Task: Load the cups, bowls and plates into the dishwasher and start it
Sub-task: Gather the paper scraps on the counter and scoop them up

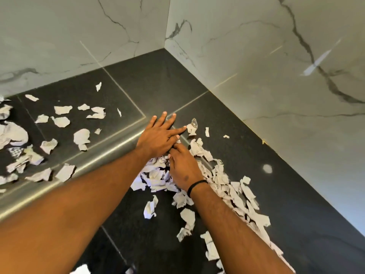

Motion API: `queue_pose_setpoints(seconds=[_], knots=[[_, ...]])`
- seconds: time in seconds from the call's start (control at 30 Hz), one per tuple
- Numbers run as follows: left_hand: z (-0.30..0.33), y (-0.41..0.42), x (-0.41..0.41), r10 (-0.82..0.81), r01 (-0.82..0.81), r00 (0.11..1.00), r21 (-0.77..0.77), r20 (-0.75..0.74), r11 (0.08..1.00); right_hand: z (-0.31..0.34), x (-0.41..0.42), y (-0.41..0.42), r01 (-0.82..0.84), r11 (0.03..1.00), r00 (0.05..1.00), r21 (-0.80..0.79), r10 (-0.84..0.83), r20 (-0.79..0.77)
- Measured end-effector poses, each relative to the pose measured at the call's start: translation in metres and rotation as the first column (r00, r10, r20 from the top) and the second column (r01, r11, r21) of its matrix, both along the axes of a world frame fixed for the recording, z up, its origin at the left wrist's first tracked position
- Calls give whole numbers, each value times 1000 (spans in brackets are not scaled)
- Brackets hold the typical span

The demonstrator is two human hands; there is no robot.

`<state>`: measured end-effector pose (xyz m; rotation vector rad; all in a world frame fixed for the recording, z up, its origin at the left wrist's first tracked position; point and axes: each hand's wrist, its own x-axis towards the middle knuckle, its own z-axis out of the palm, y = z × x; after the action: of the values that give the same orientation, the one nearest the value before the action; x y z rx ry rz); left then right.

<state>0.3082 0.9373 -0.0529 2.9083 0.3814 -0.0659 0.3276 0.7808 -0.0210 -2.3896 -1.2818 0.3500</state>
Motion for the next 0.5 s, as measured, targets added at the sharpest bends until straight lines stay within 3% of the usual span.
queue_pose_setpoints(seconds=[0.13, 0.2, 0.3, 0.37, 0.5], knots=[[-1, -24, -14, -38, 38, 999, -4, 9, 999, 11, -8, -29, -74, 994, 997, -84, 75, 8], [1, -28, -16, -28, 29, 999, -19, 35, 999, 21, -2, -40, -72, 997, 997, -35, 72, 1], [-1, -26, -12, 0, 4, 996, -43, 86, 999, 31, 23, -49, 110, 964, 987, 244, -135, 90], [-4, -26, -13, 13, -6, 994, -70, 108, 998, 25, 50, -48, 274, 908, 943, 315, -318, 97], [-6, -26, -12, 29, -17, 991, -93, 131, 996, 6, 102, -36, 579, 813, 806, -59, -581, -114]])
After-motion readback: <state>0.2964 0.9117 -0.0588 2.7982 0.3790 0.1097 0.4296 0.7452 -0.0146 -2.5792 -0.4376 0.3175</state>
